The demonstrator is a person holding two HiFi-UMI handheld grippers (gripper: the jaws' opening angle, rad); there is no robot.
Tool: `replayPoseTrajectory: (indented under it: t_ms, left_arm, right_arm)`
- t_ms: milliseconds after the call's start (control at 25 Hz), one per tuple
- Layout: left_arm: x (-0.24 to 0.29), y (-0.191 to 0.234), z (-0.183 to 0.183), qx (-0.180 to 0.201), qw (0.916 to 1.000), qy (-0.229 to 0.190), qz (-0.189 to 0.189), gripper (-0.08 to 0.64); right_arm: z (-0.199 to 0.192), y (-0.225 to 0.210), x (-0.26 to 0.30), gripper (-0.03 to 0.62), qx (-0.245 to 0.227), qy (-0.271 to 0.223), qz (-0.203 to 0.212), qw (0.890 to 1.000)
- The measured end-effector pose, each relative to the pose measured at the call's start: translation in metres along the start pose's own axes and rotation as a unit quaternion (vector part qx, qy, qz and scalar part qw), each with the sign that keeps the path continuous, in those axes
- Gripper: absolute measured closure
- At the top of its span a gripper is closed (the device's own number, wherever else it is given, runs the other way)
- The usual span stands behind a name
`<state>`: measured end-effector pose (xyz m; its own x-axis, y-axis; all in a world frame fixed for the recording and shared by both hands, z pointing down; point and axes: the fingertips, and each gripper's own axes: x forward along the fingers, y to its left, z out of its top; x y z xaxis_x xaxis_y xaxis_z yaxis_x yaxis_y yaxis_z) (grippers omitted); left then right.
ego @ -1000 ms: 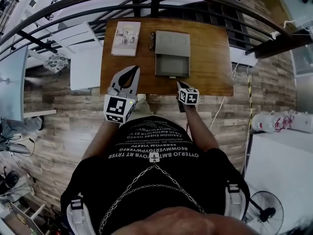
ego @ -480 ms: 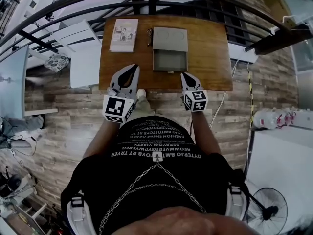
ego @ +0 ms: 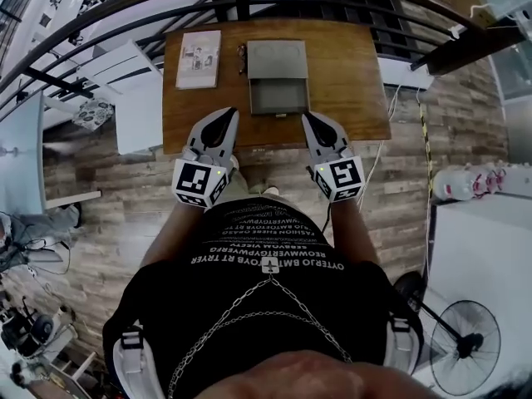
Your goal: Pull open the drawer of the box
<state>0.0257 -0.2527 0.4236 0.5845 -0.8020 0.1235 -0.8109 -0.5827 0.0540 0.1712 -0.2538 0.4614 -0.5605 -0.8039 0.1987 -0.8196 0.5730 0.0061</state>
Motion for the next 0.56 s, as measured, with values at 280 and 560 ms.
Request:
replayPoseTrajectory:
  t_ms: [280, 560]
  left_arm:
    - [0.021, 0.009, 0.004, 0.036, 0.9988, 0.015, -0.031, 0.555]
    - [0.023, 0.052, 0.021, 0.024, 0.9984, -0.018, -0.048, 0.555]
  right_arm:
    - [-0.003, -0.001, 0.014, 0.597, 0.013, 0.008, -0.012, 1.0]
    - [0.004, 0.006, 0.063, 0.597, 0.023, 0.004, -0.031, 0.999]
